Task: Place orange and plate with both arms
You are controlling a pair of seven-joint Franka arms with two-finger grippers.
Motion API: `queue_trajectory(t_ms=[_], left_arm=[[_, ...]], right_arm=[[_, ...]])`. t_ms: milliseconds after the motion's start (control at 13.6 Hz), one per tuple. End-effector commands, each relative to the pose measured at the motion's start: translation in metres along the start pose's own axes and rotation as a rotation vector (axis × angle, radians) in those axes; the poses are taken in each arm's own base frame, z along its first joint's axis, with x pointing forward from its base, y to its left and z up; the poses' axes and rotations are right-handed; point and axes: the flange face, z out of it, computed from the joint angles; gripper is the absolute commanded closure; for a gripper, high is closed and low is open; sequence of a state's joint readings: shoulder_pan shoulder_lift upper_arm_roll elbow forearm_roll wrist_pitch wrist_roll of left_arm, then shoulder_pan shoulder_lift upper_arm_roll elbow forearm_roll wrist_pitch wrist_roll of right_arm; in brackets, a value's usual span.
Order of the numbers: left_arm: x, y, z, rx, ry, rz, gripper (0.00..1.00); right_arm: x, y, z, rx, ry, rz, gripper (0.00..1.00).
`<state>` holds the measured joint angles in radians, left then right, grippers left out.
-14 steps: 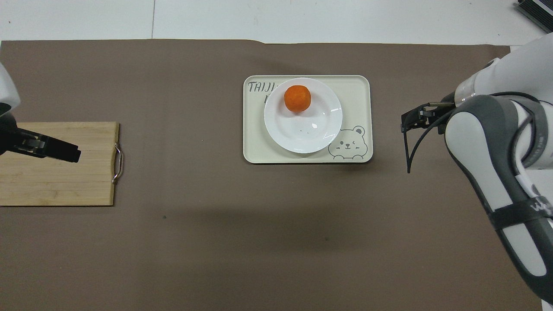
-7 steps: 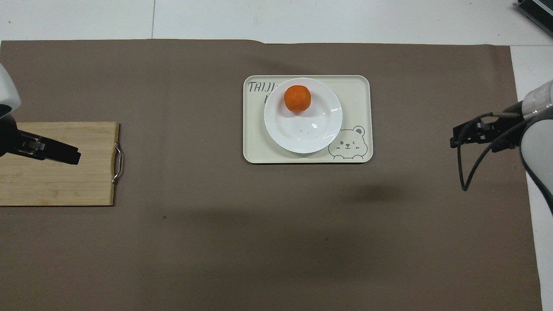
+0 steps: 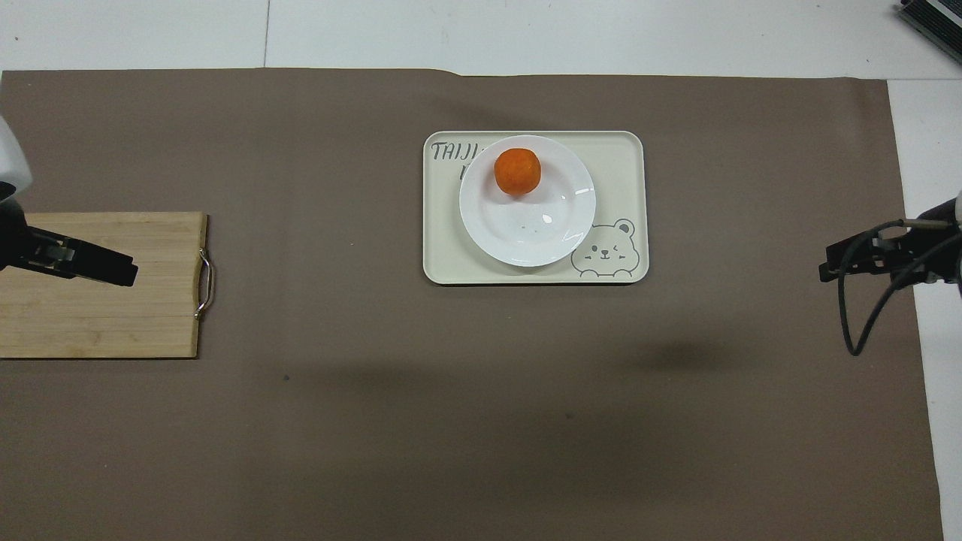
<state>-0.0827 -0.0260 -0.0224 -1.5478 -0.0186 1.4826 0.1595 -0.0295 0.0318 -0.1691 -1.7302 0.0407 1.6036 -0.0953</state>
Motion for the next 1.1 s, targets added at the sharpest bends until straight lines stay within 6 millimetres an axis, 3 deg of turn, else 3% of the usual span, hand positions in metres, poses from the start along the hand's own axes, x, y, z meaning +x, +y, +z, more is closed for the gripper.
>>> queue_trajectory(t_ms=[0, 367, 514, 807, 881, 1028], left_arm=[[-0.008, -0.002, -0.003, 0.004, 0.002, -0.006, 0.0], [-0.008, -0.003, -0.003, 0.004, 0.0, -0.003, 0.0], [-0.009, -0.006, -0.004, 0.004, 0.005, -0.01, 0.0], [-0.009, -0.01, -0.005, 0.002, 0.007, -0.021, 0.0], [-0.008, -0.01, -0.005, 0.002, 0.009, -0.021, 0.0], [-0.008, -0.01, -0.006, 0.002, 0.009, -0.021, 0.0]], right_arm=[[-0.021, 0.0, -0.03, -0.055, 0.057, -0.028, 0.0], [-0.034, -0.016, -0.092, -0.053, 0.118, -0.046, 0.0], [-0.049, -0.022, -0.121, -0.048, 0.158, -0.058, 0.0], [-0.071, -0.05, -0.135, -0.05, 0.173, -0.106, 0.0], [-0.073, -0.06, -0.128, -0.051, 0.156, -0.108, 0.0], [-0.077, -0.062, -0.125, -0.048, 0.15, -0.072, 0.0]])
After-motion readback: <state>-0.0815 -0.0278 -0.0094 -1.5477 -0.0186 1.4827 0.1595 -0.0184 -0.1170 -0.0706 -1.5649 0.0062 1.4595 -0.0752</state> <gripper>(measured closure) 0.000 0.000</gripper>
